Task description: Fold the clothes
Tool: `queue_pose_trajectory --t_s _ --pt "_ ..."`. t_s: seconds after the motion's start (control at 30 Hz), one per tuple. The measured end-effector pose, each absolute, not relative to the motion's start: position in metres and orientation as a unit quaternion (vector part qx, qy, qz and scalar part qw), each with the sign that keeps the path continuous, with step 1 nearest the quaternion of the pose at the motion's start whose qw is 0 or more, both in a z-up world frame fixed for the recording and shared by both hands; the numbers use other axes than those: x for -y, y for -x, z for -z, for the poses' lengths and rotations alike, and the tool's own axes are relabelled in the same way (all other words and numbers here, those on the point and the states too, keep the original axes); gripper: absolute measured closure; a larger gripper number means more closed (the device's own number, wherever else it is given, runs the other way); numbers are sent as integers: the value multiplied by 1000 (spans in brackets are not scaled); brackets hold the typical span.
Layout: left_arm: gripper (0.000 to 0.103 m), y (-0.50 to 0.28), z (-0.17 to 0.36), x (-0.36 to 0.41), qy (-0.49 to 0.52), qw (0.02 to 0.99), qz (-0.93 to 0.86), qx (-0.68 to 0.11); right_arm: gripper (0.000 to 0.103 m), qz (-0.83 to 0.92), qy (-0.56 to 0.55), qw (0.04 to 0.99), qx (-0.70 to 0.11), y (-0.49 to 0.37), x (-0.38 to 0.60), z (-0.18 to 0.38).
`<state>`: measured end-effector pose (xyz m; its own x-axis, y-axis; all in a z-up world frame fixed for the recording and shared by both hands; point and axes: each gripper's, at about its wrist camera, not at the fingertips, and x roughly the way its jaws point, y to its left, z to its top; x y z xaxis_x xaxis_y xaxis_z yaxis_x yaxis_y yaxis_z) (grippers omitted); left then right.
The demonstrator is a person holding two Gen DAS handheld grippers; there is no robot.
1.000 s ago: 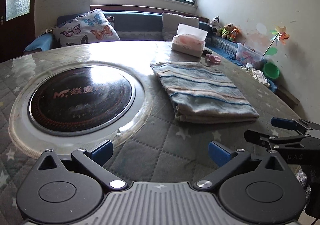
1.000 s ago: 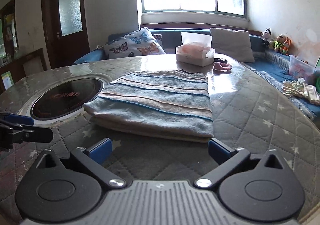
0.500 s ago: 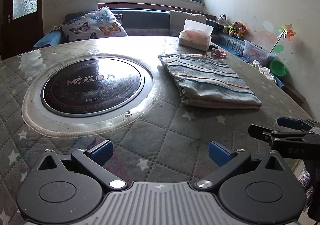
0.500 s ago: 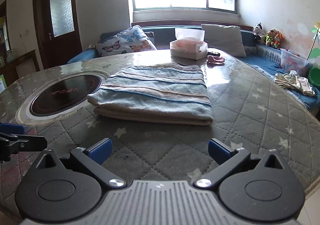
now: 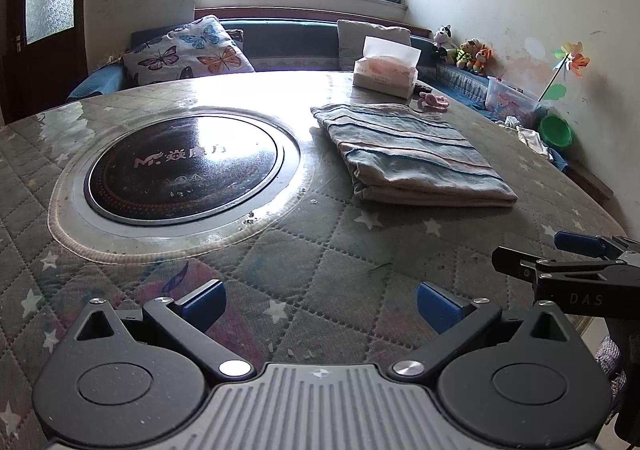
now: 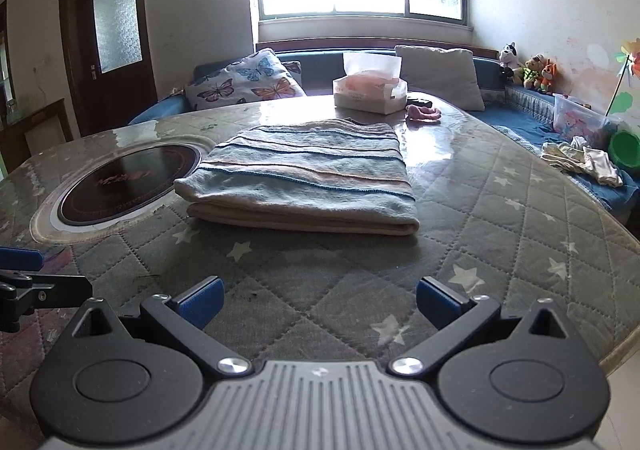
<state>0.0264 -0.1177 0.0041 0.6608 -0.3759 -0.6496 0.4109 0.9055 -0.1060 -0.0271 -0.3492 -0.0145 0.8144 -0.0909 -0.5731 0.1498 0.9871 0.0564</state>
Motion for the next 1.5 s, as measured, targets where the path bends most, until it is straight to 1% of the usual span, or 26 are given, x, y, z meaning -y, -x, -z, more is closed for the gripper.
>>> queue_pose_trajectory --t_s 1.5 --pt "0 -13 1 126 -36 905 217 -363 0 63 -51 949 -306 35 341 18"
